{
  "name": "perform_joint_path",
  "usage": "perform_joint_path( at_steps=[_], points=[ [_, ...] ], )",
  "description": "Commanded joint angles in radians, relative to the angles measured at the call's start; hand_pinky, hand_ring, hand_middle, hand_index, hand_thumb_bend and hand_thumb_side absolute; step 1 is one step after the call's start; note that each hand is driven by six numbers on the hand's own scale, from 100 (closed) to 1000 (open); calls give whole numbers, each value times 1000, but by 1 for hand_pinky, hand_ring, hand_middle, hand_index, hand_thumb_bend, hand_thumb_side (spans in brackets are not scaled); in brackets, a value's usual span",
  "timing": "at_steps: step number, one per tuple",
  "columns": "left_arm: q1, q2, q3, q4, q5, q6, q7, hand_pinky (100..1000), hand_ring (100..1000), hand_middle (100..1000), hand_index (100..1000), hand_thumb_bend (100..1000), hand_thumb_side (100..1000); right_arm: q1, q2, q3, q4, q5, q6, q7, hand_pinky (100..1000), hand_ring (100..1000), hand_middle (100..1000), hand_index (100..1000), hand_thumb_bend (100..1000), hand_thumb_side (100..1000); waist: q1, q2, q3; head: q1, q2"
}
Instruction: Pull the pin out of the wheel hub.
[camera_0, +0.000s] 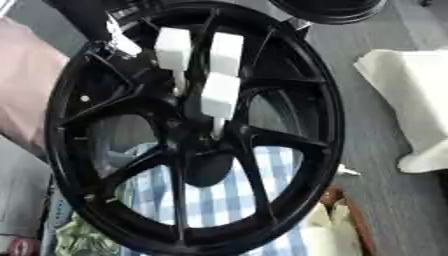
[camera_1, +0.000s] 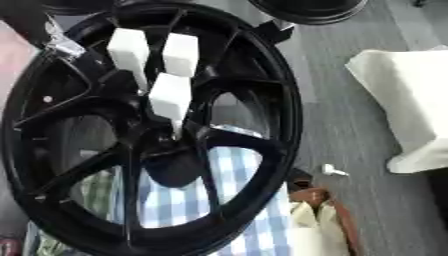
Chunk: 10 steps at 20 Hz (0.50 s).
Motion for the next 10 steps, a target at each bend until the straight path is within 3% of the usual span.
perform_joint_path(
  at_steps=[1,10],
  points=[
    [-28,7,5,3,16,13,-6,847,849,789,874,601,380,-20,-23,-10,0,1,-3,-5,813,770,674,736,100,402,2,-15,-5,9,-16],
    [-19,-3,-4,32,20,18,-6,823,834,767,861,574,362,-29,-14,-9,7,-2,-5,-19,811,767,670,735,100,415,6,3,-17,27,-27]
  ],
)
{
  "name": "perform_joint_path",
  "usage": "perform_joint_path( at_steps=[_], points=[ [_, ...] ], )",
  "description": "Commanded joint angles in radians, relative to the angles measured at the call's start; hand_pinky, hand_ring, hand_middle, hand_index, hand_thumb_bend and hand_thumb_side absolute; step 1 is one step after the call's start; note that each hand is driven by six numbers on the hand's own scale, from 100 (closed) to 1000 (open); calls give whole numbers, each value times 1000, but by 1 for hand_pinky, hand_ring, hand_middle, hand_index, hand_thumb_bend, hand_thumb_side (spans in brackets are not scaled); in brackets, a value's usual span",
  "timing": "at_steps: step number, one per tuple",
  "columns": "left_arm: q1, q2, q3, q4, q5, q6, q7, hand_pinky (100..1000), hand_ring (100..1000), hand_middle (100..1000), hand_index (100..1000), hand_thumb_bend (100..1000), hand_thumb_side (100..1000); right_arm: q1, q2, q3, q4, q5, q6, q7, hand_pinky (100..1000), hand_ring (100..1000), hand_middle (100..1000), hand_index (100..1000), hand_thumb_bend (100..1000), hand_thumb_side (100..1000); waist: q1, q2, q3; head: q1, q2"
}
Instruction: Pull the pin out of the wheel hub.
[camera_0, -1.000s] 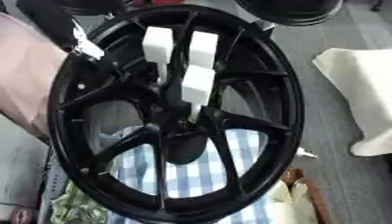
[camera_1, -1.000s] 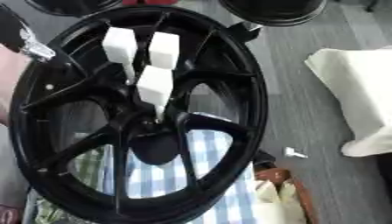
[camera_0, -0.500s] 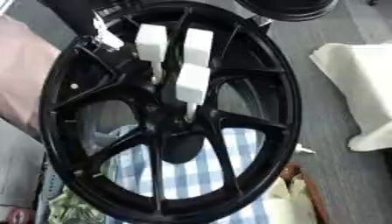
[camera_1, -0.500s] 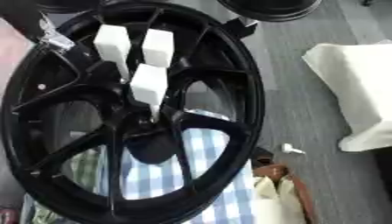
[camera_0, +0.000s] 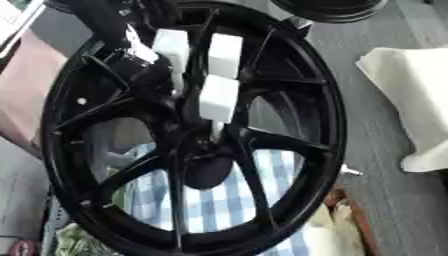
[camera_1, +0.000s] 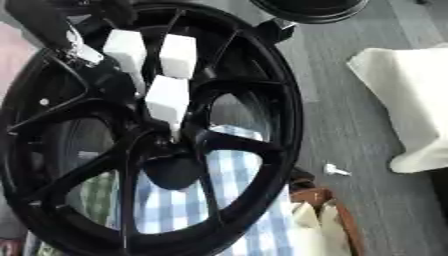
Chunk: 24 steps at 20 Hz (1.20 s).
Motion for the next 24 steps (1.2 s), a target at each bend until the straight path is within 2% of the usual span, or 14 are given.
perform_joint_path(
  at_steps=[1,8,10,12,13,14,15,17,24],
  points=[
    [-17,10,4,8,-13,8,-7,821,832,764,858,566,356,-17,-23,-9,0,-3,-2,-9,810,766,669,734,100,415,0,-15,-4,7,-19],
    [-10,6,-1,27,-30,-5,-7,794,796,728,826,458,323,-16,-19,-14,5,-6,-2,-23,809,765,667,733,100,418,1,-10,-9,14,-20],
    [-10,5,3,27,-22,1,-7,773,746,655,786,373,320,-14,-18,-17,9,-7,-1,-29,809,764,667,733,100,414,1,-11,-10,16,-20],
    [-11,5,8,23,-9,13,-7,761,713,600,764,340,333,-11,-18,-20,13,-6,1,-38,809,764,666,733,100,415,1,-12,-11,17,-19],
    [-12,4,9,21,0,19,-7,746,677,559,727,282,318,-10,-17,-22,16,-7,2,-44,808,763,664,732,100,414,1,-12,-11,18,-19],
    [-12,4,9,18,7,25,-7,743,671,555,723,275,313,-10,-16,-24,18,-8,2,-50,808,762,663,731,100,414,1,-12,-12,20,-19],
    [-13,4,9,16,12,31,-7,721,640,524,693,192,241,-9,-16,-26,20,-9,3,-55,807,761,661,730,100,414,1,-12,-13,21,-19],
    [-12,3,14,13,26,42,-7,702,610,481,648,125,219,-8,-15,-29,25,-9,6,-66,807,760,660,729,100,415,1,-12,-15,23,-19],
    [-16,7,31,-9,82,78,36,652,541,371,527,100,177,3,-15,-37,40,-10,14,-91,805,757,656,727,100,425,1,-14,-18,26,-16]
  ],
)
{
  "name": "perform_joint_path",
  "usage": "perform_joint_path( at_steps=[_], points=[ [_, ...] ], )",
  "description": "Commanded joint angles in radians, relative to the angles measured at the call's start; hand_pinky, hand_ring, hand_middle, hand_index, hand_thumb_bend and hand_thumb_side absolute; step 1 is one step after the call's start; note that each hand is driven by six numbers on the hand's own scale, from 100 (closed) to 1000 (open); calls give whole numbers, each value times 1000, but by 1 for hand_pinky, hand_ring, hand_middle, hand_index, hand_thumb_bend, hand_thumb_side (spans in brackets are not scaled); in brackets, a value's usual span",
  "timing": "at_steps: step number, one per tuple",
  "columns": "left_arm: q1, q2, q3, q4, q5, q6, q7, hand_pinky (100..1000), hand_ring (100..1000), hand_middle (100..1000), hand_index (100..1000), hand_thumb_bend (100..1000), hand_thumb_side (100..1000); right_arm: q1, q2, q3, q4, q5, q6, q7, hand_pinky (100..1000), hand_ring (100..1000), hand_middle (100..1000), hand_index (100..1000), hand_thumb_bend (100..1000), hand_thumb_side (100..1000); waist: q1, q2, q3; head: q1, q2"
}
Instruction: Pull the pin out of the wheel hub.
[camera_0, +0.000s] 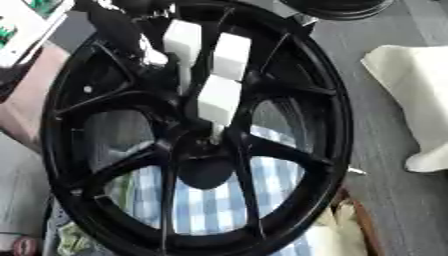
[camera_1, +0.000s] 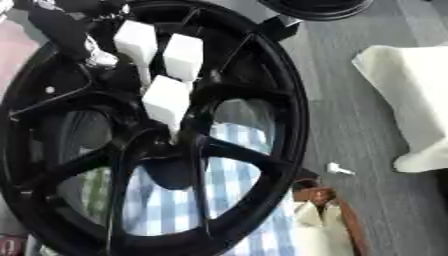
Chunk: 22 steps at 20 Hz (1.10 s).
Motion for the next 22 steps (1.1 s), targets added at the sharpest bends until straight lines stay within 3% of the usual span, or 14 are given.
perform_joint_path(
  at_steps=[1,4,9,13,17,22],
  points=[
    [-23,20,26,-28,27,24,17,643,533,358,513,100,160,-8,-23,-22,3,-9,2,-12,805,757,656,727,100,426,-1,-26,-2,4,-8],
    [-28,26,41,-34,40,41,54,625,513,322,474,100,100,-6,-22,-22,8,-8,3,-15,804,757,656,728,100,427,-1,-29,-2,3,-6],
    [-38,55,85,-46,72,78,123,603,490,280,429,152,100,-1,-24,-24,14,-8,2,-19,803,757,656,728,100,426,-1,-37,4,-5,-1],
    [-45,96,145,-56,114,98,176,596,487,273,427,131,100,6,-27,-26,17,-8,1,-20,803,756,655,727,100,423,-3,-46,14,-12,7],
    [-27,179,239,-52,166,101,249,599,490,275,431,100,100,24,-41,-32,20,-7,-1,-22,804,757,655,727,100,417,-3,-58,35,-30,26],
    [81,351,396,-23,232,83,361,599,492,273,432,100,100,62,-70,-53,24,-8,-2,-38,803,757,656,727,100,412,-2,-75,77,-62,48]
  ],
)
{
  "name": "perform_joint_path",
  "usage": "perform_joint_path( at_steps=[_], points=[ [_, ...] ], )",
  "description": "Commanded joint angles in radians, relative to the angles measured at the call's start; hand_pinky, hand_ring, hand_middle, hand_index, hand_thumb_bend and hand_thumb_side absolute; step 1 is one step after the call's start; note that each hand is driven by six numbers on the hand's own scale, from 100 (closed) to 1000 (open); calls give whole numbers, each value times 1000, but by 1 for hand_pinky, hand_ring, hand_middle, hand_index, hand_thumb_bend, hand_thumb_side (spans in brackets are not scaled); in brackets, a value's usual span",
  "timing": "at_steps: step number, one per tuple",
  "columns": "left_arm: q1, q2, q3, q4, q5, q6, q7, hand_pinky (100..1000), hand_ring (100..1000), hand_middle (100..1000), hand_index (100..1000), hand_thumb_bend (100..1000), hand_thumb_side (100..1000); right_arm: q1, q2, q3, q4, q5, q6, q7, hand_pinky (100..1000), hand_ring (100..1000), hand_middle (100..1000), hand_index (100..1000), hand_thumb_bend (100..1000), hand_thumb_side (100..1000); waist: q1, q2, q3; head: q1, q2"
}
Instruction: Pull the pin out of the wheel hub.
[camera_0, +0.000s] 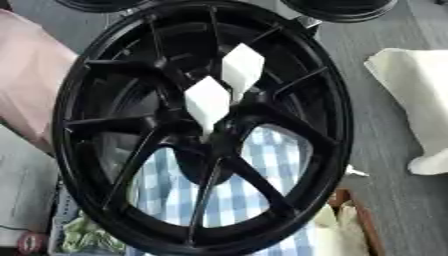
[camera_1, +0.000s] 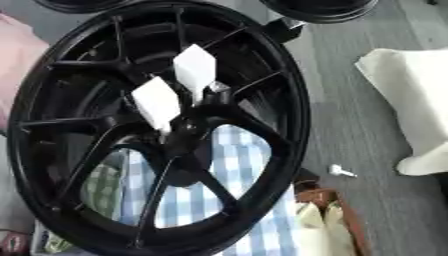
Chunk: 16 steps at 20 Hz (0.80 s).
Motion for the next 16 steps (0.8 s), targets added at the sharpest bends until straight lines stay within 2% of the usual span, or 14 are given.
perform_joint_path(
  at_steps=[1,4,8,12,15,16],
  points=[
    [41,138,113,16,50,-12,75,598,492,273,432,100,100,3,-60,-29,1,-9,-1,-14,804,756,656,727,100,410,0,-36,12,-18,13],
    [152,237,205,53,99,-27,147,600,497,278,439,100,100,14,-67,-35,3,-11,-3,-19,804,756,656,727,100,409,-3,-43,34,-30,15],
    [314,332,304,114,159,-67,225,599,501,285,448,100,100,19,-68,-38,3,-13,-4,-21,804,757,656,728,100,405,-13,-48,50,-35,7],
    [467,374,369,143,194,-123,280,607,513,305,474,100,100,23,-68,-48,1,-17,-6,-29,804,756,656,728,100,404,-27,-48,57,-38,-3],
    [557,379,394,141,169,-150,312,627,530,329,501,100,100,25,-67,-54,0,-23,-6,-35,804,757,656,728,100,403,-36,-46,59,-37,-18],
    [578,377,398,139,155,-157,316,656,564,383,561,122,100,25,-66,-55,0,-24,-6,-36,804,757,656,728,100,404,-39,-46,59,-39,-22]
  ],
)
